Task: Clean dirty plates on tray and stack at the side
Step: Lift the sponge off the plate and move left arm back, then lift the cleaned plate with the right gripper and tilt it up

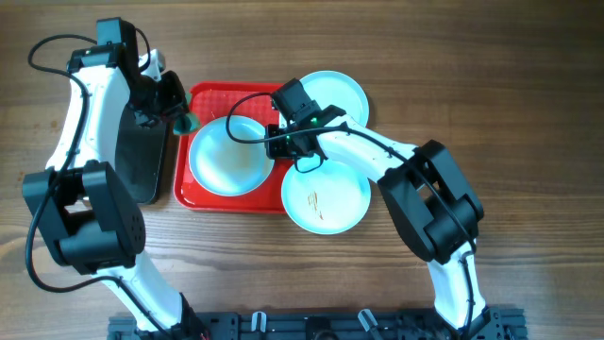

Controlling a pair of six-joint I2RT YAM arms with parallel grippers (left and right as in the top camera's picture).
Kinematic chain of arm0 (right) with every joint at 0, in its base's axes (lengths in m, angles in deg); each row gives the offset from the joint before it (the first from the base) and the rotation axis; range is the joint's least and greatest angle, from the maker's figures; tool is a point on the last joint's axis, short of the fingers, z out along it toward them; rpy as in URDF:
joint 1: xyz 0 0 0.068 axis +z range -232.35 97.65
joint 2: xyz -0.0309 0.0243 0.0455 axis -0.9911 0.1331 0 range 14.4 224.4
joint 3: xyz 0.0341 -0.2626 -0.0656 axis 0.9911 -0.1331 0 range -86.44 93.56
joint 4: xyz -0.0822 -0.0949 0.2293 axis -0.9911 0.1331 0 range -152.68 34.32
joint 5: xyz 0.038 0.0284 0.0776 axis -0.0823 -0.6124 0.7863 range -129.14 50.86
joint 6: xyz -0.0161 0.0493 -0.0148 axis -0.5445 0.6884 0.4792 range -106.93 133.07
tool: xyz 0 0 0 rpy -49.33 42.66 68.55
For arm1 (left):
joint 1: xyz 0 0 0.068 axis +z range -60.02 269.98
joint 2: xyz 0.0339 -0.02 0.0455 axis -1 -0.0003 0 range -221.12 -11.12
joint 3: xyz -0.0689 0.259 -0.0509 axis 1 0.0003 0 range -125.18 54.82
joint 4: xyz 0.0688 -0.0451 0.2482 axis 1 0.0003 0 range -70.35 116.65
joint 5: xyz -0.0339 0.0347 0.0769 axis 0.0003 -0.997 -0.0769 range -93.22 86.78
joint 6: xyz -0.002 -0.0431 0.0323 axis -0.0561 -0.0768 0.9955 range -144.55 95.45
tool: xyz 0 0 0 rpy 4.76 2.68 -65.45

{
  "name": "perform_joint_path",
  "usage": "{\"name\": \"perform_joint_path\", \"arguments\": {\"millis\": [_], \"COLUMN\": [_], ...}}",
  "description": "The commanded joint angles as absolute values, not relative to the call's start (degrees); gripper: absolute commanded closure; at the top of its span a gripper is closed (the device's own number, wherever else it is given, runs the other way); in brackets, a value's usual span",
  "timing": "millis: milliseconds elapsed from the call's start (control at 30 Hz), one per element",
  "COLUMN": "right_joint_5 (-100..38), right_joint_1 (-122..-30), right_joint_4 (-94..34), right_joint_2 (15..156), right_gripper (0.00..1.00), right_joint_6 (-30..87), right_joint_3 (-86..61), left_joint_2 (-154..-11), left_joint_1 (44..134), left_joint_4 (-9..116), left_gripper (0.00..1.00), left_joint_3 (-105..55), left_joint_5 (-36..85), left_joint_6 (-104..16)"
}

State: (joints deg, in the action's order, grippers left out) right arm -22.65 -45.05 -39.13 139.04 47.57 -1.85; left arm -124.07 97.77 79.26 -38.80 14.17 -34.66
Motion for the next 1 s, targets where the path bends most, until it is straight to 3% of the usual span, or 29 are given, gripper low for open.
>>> {"name": "perform_joint_path", "arguments": {"millis": [0,100,300,567,967], "right_joint_5": [-23.0,-22.8,-23.5,-34.8,-64.4], "right_joint_1": [-45.1,-45.0,-45.4,-45.4,-39.3], "right_joint_4": [-38.5,-37.8,-36.5,-32.9,-25.1], "right_joint_2": [141.6,141.9,138.5,126.6,121.9], "right_gripper": [0.89,0.96,0.96,0.96,0.96], "right_joint_6": [49.9,50.8,47.2,39.2,26.7], "right_joint_3": [-1.6,-1.6,-0.1,0.0,2.5], "left_joint_2": [-124.2,-124.2,-124.2,-124.2,-124.2], "left_joint_1": [98.0,98.0,98.0,98.0,98.0], "left_joint_4": [79.2,79.0,78.8,77.8,77.8], "left_gripper": [0.96,0.96,0.96,0.96,0.96], "left_joint_3": [-39.9,-39.9,-39.9,-39.9,-39.9], "left_joint_5": [12.7,11.7,11.7,11.7,11.7], "left_joint_6": [-33.5,-33.5,-33.5,-33.5,-33.5]}}
